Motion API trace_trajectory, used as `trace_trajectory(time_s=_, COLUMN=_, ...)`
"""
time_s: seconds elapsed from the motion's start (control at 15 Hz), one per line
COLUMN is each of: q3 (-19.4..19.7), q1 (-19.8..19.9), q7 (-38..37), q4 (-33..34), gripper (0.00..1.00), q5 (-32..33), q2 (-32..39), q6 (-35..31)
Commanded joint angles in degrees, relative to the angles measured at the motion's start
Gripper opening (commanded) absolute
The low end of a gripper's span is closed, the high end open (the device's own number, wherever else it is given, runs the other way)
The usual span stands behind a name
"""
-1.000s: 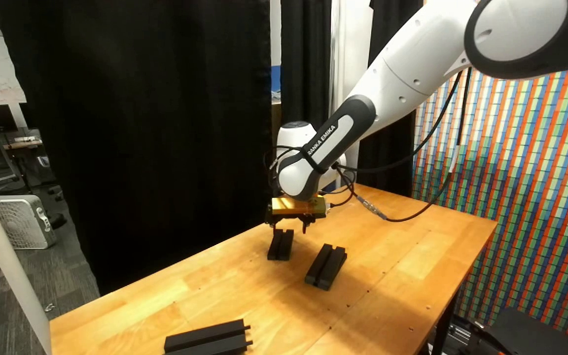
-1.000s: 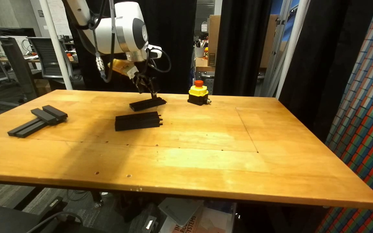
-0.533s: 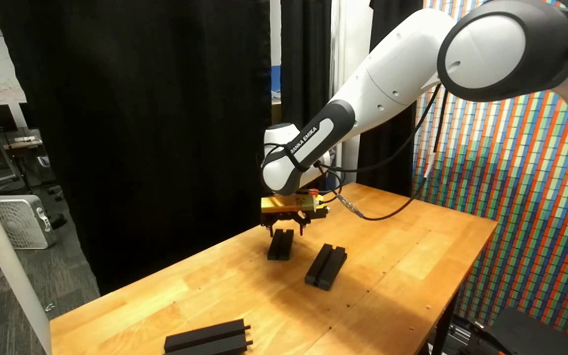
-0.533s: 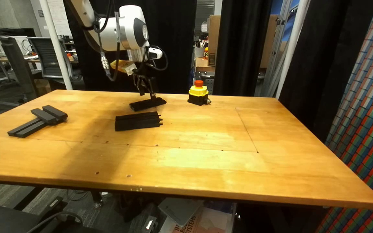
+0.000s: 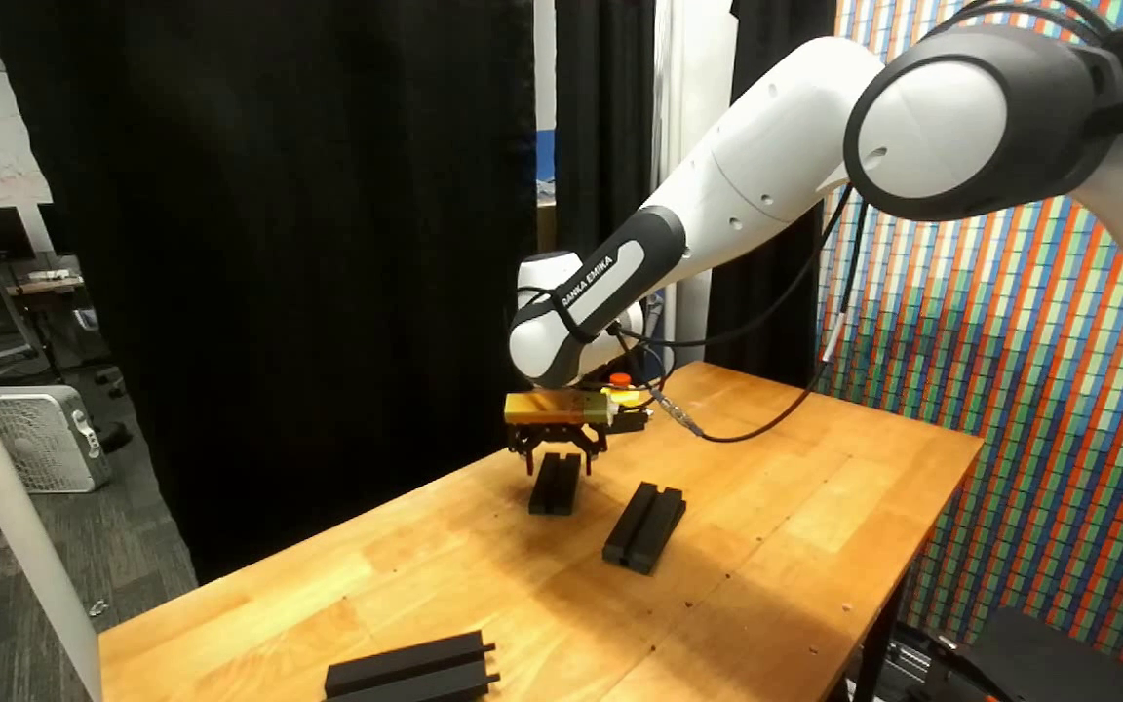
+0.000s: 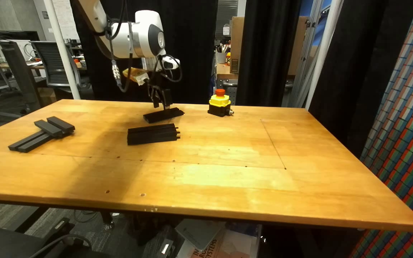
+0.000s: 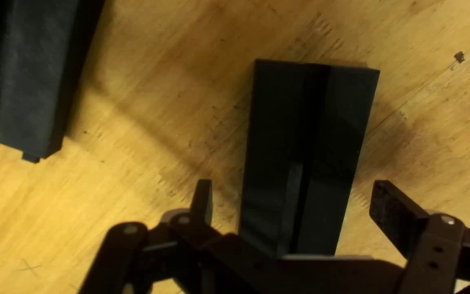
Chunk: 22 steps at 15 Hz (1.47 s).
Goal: Stack the black pieces together
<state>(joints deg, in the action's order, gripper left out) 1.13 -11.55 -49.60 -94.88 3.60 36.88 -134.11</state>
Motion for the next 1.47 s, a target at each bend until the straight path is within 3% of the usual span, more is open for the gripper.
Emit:
trace_trajectory(time_s=0.0, q3=0.6, q1=-0.5, q7=-1.1, q4=3.0, gripper=1.00, q5=-2.0, q2=2.2, q6=0.9)
trace_trajectory(time_s=0.47, q3=1.0, q1=-0.6, q7=-1.9, q4=5.1, gripper=1.00, q5=-2.1, q2=4.8, q6=1.6)
trace_trajectory(time_s=0.53, q3=1.0, q1=-0.6, q7=-2.0, q4=5.3, gripper=0.91, q5=-2.0, q2=5.1, q6=1.5)
trace_trajectory(time_s=0.6, q3=1.1, q1=-0.7, q7=-2.0, q4=5.4, gripper=0.74, q5=-1.9, q2=5.3, q6=1.4)
trace_trajectory(time_s=0.87, q3=1.3, q1=-0.9, q7=-2.3, q4=6.2, gripper=0.45, q5=-1.6, q2=5.2, q6=1.7)
trace_trajectory(time_s=1.4, q3=3.4, q1=-2.8, q7=-5.4, q4=-1.0, gripper=0.45, q5=0.2, q2=-1.5, q6=0.0)
